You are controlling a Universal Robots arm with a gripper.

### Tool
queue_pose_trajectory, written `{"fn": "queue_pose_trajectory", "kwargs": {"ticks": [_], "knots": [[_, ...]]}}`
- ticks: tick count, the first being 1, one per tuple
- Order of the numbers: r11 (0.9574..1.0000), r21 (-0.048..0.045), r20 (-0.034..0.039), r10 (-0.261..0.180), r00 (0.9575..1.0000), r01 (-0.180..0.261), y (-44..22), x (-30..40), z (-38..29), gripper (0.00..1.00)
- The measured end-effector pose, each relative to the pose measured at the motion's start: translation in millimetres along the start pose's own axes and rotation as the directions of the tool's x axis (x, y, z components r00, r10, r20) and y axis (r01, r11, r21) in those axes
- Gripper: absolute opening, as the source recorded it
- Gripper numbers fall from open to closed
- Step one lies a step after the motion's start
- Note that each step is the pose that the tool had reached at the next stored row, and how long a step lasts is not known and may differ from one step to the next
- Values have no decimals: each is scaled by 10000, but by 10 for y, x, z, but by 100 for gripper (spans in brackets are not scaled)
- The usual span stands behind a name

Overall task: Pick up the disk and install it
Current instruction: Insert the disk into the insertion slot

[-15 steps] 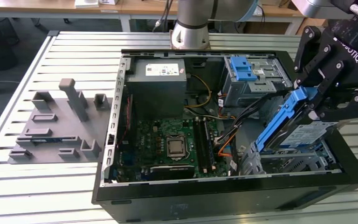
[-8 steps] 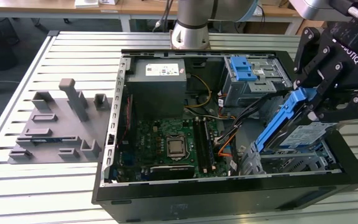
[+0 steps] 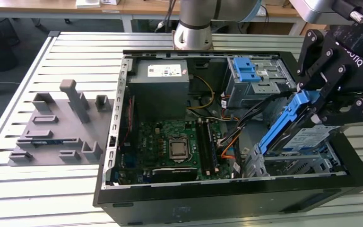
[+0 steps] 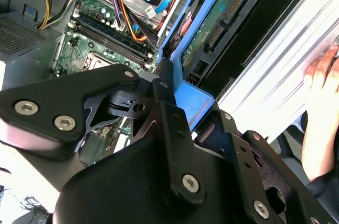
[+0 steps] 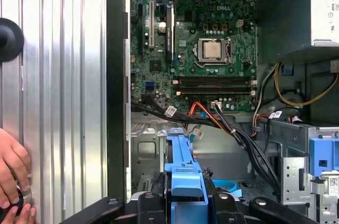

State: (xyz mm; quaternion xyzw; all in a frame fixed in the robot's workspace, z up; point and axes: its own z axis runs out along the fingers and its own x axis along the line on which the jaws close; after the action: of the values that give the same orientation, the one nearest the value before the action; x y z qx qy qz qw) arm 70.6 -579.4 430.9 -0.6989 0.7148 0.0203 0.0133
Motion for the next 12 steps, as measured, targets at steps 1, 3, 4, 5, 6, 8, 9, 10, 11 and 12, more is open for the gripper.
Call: {"fn": "queue_pose_trajectory", "kwargs": {"ticks": [1,3,4,5,6,8,9,10,11,12], "knots": [[10000,1,-6,0,10000,0,0,0,4,37],[10000,0,-14,0,10000,0,0,1,12,37],[10000,1,-15,0,10000,0,0,1,16,37],[10000,1,-16,0,10000,0,0,1,20,37],[10000,1,-16,0,10000,0,0,1,25,37],[10000,1,-15,0,10000,0,0,2,35,37],[10000,1,-18,0,10000,0,-1,2,40,37],[10000,0,-23,0,10000,0,-1,2,47,37],[10000,1,-28,0,10000,0,-1,3,53,37],[10000,1,-35,0,10000,0,-1,3,59,37]]}}
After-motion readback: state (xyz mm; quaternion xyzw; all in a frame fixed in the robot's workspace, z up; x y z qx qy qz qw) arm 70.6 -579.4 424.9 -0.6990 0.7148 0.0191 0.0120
